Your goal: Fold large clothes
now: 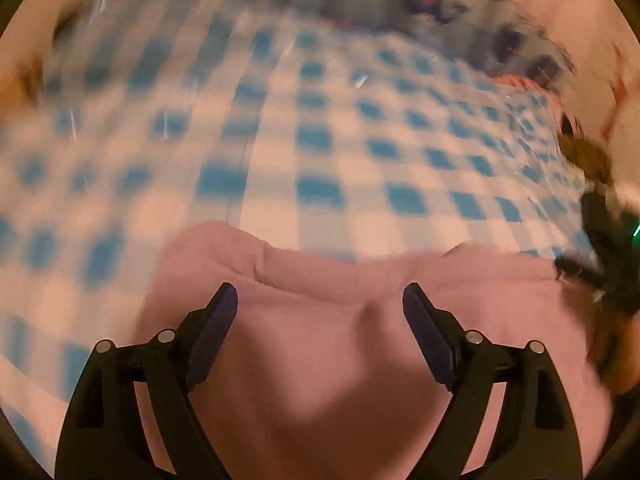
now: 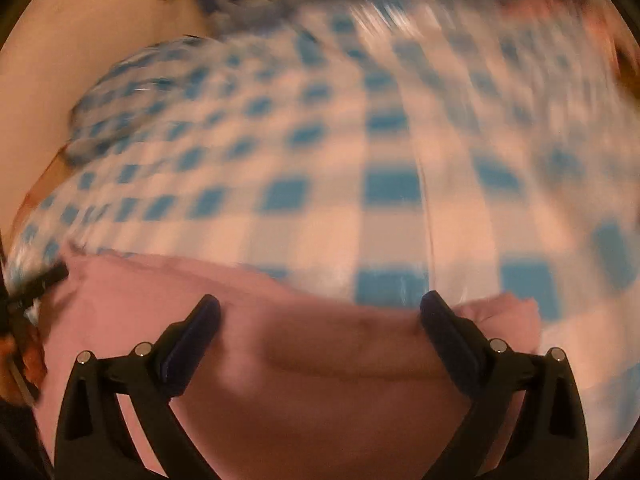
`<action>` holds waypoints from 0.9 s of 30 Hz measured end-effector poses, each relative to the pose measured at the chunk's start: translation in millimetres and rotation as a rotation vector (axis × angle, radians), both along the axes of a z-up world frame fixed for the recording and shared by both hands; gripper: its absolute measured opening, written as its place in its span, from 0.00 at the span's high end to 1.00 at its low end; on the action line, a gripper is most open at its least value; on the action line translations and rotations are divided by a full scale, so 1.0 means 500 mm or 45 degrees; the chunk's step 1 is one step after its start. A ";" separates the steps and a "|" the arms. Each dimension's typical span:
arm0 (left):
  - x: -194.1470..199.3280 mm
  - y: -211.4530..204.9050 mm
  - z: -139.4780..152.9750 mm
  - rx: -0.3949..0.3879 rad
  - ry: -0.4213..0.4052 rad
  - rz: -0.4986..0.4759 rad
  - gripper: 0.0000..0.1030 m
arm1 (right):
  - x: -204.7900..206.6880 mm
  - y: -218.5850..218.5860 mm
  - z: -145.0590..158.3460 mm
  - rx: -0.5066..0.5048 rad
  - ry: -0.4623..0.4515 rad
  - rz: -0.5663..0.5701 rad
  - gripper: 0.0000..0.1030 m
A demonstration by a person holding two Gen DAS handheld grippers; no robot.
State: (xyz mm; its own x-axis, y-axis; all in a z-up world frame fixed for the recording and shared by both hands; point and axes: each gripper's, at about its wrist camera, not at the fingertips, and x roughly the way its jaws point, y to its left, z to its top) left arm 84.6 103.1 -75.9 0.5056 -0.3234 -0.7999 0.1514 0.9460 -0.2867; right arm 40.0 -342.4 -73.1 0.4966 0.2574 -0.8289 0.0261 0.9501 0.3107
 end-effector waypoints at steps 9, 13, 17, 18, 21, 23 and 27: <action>0.007 0.007 -0.043 -0.051 0.037 0.002 0.21 | 0.011 -0.023 -0.014 0.127 0.001 -0.017 0.07; -0.090 0.007 0.056 -0.001 -0.157 -0.018 0.21 | -0.068 -0.043 0.108 0.113 -0.168 -0.076 0.07; -0.149 -0.008 0.050 0.172 -0.235 -0.039 0.21 | -0.103 -0.044 0.069 -0.085 -0.124 -0.082 0.07; -0.149 -0.009 0.031 0.177 -0.210 -0.033 0.21 | -0.099 -0.048 0.032 -0.085 -0.085 -0.075 0.07; -0.148 -0.009 0.007 0.169 -0.195 -0.006 0.21 | -0.095 -0.059 -0.009 -0.027 -0.082 -0.075 0.07; -0.155 -0.021 0.009 0.238 -0.213 -0.010 0.21 | -0.093 -0.055 0.000 -0.065 -0.056 -0.058 0.07; -0.214 -0.024 0.041 0.335 -0.278 0.005 0.21 | -0.152 -0.026 0.122 -0.073 -0.231 -0.053 0.07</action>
